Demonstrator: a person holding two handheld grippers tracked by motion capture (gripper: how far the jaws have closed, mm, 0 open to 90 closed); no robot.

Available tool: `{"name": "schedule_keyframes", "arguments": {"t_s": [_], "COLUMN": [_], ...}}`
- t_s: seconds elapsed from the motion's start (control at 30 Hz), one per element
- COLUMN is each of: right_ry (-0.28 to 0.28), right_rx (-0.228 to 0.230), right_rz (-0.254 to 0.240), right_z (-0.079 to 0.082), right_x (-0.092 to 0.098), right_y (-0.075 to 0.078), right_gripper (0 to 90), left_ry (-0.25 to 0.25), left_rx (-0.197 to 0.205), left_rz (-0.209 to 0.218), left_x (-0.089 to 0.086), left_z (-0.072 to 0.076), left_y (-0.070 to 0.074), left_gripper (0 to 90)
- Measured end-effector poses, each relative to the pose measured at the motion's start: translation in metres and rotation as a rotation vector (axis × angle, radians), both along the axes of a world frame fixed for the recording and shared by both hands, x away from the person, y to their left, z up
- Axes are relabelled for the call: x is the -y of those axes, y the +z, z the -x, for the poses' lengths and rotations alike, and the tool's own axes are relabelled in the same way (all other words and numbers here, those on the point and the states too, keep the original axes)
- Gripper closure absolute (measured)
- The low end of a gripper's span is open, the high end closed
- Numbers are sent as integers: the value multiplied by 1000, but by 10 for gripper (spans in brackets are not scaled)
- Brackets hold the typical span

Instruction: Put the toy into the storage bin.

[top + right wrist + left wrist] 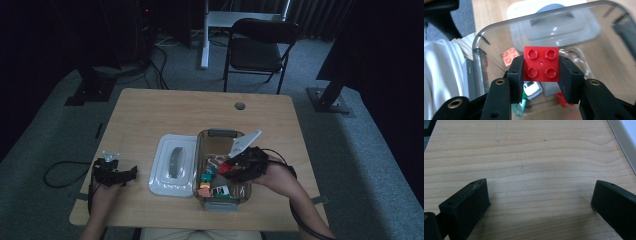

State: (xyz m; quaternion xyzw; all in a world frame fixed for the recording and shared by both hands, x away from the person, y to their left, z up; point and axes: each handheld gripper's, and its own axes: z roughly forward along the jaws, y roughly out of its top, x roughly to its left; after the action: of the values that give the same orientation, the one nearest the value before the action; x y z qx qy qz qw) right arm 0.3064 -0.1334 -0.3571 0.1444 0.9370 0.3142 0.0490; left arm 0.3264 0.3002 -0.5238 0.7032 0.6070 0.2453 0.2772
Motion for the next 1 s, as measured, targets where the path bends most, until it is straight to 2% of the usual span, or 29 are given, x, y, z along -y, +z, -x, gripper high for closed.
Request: {"name": "schedule_keyframes", "arguments": {"t_s": [0.2, 0.43, 0.6, 1.0], "right_ry": [85, 142, 149, 123], "right_rx": [-40, -80, -90, -73], "right_rz": [55, 117, 140, 219], "right_z": [1, 0, -3, -13], "right_x": [-27, -51, -60, -78], "right_y": [-18, -35, -41, -56], "right_gripper": [587, 587, 587, 586], "left_ry": [0, 0, 0, 0], "left_rx": [0, 0, 1, 0], "left_rz": [0, 0, 1, 0], "left_x": [0, 0, 0, 0], "left_z": [0, 0, 0, 0], "left_y": [0, 0, 0, 0], "left_gripper": [20, 20, 20, 20]}}
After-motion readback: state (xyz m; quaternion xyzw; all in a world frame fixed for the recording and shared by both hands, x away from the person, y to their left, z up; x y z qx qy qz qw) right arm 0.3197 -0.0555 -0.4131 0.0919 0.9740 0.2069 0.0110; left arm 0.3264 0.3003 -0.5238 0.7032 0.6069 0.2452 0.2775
